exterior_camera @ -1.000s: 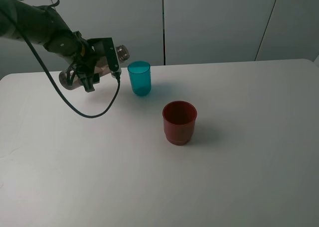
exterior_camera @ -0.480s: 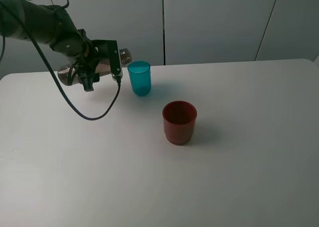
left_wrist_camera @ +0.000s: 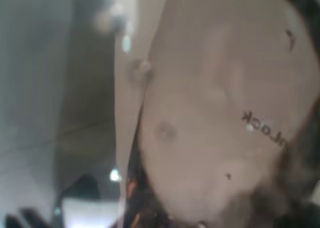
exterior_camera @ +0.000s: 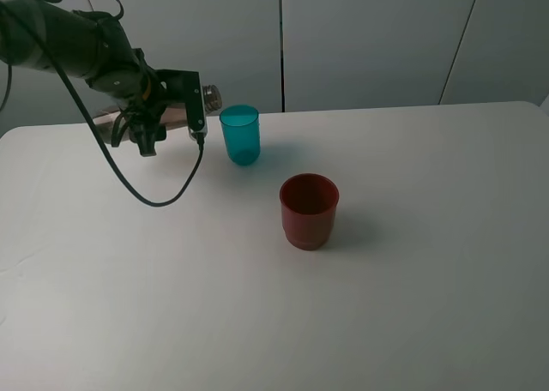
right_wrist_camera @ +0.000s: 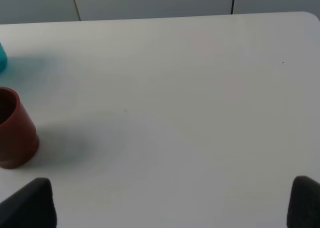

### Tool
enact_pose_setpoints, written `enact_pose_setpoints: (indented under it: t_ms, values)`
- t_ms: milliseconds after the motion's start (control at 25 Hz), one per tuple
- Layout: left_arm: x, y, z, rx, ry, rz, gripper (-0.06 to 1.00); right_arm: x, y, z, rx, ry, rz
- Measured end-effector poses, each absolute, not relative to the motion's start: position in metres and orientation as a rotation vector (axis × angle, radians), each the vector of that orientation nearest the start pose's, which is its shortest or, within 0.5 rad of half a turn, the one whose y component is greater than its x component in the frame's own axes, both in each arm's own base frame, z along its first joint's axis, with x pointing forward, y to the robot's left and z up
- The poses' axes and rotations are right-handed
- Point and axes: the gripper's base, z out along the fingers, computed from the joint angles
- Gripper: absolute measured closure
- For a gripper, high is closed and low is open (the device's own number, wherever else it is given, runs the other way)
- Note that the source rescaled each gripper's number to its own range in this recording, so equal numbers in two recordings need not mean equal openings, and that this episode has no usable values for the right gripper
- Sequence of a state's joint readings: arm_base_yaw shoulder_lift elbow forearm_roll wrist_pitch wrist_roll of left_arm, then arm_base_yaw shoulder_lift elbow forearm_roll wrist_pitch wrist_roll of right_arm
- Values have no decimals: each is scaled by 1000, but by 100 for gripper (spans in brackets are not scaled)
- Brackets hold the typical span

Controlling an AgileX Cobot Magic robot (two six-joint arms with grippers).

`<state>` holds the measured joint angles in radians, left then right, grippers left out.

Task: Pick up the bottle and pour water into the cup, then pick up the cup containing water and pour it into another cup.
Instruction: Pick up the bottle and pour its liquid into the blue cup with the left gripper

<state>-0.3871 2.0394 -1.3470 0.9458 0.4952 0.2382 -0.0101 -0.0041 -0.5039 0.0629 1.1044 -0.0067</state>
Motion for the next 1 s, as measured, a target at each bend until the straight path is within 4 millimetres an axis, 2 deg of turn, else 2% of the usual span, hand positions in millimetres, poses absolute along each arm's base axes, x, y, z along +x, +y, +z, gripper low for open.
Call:
enact_pose_setpoints:
  t_ms: [600, 800, 1000]
  values:
    - [417, -141, 153, 1631, 1962, 871, 91, -8, 5, 275, -1, 2079, 65]
    - [425, -151, 159, 1608, 1935, 891, 91, -8, 5, 275, 12, 2079, 73]
    - [424, -154, 160, 1622, 1927, 911, 91, -8, 5, 275, 14, 2079, 75]
